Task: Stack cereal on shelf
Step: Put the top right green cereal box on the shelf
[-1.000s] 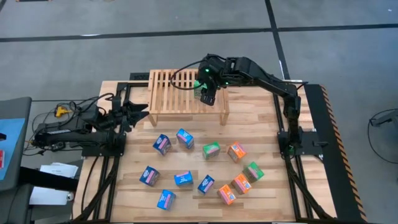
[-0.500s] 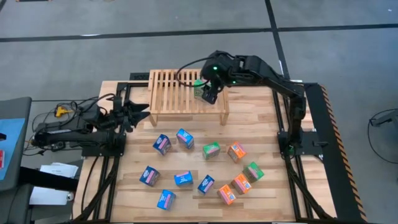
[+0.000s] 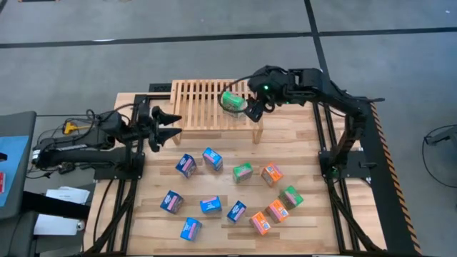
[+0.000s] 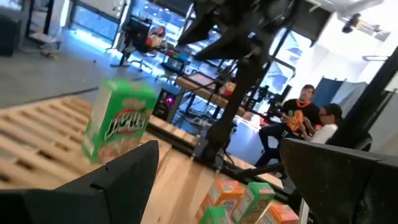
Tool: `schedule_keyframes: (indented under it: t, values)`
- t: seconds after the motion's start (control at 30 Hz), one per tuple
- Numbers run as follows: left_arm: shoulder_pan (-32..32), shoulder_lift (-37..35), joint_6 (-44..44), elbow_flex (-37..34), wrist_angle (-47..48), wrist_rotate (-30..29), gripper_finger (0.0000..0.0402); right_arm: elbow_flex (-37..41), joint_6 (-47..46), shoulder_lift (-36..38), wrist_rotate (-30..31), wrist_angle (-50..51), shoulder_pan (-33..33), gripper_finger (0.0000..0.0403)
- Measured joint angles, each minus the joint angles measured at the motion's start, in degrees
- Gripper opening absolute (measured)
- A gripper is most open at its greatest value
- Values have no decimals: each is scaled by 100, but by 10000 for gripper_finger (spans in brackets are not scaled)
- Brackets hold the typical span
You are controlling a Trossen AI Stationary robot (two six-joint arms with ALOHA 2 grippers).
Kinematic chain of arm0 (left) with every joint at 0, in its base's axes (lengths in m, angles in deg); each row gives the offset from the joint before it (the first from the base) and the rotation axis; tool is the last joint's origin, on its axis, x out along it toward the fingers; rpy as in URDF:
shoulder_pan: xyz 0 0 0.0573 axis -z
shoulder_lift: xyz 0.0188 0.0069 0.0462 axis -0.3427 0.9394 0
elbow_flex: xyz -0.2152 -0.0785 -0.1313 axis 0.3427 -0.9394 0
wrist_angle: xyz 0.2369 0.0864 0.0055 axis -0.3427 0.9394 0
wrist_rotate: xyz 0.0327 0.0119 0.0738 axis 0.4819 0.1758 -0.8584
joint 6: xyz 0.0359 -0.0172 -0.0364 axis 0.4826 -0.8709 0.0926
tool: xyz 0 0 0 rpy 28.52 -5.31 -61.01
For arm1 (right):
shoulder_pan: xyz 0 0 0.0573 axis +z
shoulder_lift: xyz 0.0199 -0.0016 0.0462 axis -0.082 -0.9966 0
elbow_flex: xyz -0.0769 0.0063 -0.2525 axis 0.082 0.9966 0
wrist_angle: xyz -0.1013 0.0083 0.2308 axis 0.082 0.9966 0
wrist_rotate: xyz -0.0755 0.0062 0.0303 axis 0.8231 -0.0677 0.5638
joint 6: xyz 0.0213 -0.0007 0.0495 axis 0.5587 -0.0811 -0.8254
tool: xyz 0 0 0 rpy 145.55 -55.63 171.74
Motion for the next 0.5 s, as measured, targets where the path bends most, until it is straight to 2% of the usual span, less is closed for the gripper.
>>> schedule_keyframes:
  t: [0.1, 0.3, 0.4, 0.5]
  values:
    - [-302, -5, 35, 312, 328, 201, 325, 982, -130, 368, 205, -606, 233, 270]
    - [-773, -17, 180, 617, 851, 626, 325, 3346, -255, 1480, 296, -2674, 379, 270]
    - [-941, 45, 223, 635, 926, 806, 325, 4107, -157, 1819, 289, -3515, 287, 270]
    - [-1068, 143, 118, 635, 938, 1015, 325, 4660, -260, 1814, 285, -3993, 234, 270]
